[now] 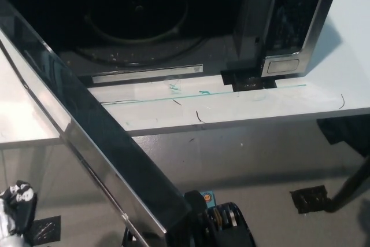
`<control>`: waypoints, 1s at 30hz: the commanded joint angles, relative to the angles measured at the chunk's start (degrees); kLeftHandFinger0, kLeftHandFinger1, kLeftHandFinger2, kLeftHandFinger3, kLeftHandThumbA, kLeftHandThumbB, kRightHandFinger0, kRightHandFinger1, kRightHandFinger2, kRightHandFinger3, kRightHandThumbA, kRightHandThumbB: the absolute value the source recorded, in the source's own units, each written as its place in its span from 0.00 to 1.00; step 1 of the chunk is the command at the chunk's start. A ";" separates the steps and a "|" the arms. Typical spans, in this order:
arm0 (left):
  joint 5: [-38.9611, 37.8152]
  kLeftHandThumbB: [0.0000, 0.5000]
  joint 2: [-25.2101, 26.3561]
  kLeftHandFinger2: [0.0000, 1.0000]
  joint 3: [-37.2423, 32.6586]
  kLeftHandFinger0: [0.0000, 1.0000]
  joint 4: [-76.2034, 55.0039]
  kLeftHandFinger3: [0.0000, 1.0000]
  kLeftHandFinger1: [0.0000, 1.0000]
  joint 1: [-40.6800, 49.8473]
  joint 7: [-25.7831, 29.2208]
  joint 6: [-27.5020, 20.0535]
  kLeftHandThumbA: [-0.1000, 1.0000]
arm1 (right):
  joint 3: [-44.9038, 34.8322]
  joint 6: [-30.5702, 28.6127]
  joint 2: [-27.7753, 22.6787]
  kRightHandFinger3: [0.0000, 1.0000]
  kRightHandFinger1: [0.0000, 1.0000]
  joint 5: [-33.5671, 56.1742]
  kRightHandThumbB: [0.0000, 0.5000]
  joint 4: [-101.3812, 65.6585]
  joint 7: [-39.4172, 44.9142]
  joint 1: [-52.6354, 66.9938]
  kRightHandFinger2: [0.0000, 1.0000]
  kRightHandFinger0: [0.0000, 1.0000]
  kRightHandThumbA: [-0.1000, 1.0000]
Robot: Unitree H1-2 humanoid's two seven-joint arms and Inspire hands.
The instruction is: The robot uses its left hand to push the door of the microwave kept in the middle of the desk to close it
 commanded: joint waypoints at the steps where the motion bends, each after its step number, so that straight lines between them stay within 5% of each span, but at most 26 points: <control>1: 2.15 0.27 0.16 0.00 -1.96 0.00 -6.99 0.19 0.00 2.62 -1.54 -5.38 0.00 | -0.97 -2.24 -1.53 0.59 0.58 2.35 0.28 -1.74 -0.02 -2.04 0.60 0.61 0.07; 7: 8.79 0.17 5.81 0.04 -6.69 0.00 -13.07 0.35 0.00 4.24 -4.72 -16.17 0.15 | -0.16 -3.49 -1.92 0.60 0.59 1.61 0.24 -1.36 -0.20 -1.48 0.60 0.65 0.06; 10: 11.66 0.14 8.21 0.05 -8.72 0.00 -16.04 0.34 0.00 1.68 -4.57 -19.97 0.10 | -0.04 -3.91 -1.62 0.60 0.62 1.70 0.23 -1.33 -0.02 -1.03 0.63 0.69 0.04; 11: 11.22 0.18 7.73 0.06 -9.00 0.00 -17.44 0.30 0.00 1.09 -5.41 -19.85 0.18 | -0.16 -4.19 -1.55 0.59 0.62 1.77 0.24 -1.24 -0.20 -0.99 0.62 0.68 0.04; 18: 12.38 0.10 8.51 0.08 -15.38 0.00 -27.69 0.27 0.00 -3.94 -8.80 -15.31 0.20 | 0.60 -2.29 -2.06 0.58 0.55 0.69 0.26 -2.22 -0.68 -0.34 0.56 0.58 0.06; 20: 11.36 0.10 9.11 0.08 -17.78 0.00 -30.83 0.27 0.00 -5.80 -11.01 -13.45 0.02 | 1.09 -2.71 -2.22 0.58 0.61 -0.23 0.28 -1.67 -1.74 -0.23 0.61 0.65 0.08; 22: 11.23 0.09 9.89 0.09 -19.25 0.00 -31.86 0.28 0.00 -7.14 -12.27 -12.87 0.00 | 0.98 -3.13 -2.23 0.58 0.62 0.42 0.29 -1.42 -1.36 -0.23 0.61 0.67 0.07; 30: 13.31 0.16 10.67 0.02 -21.52 0.00 -31.22 0.15 0.00 -12.19 -14.65 -10.31 0.11 | 0.72 -2.87 -2.63 0.59 0.60 1.55 0.30 -0.44 -0.91 -0.77 0.59 0.64 0.03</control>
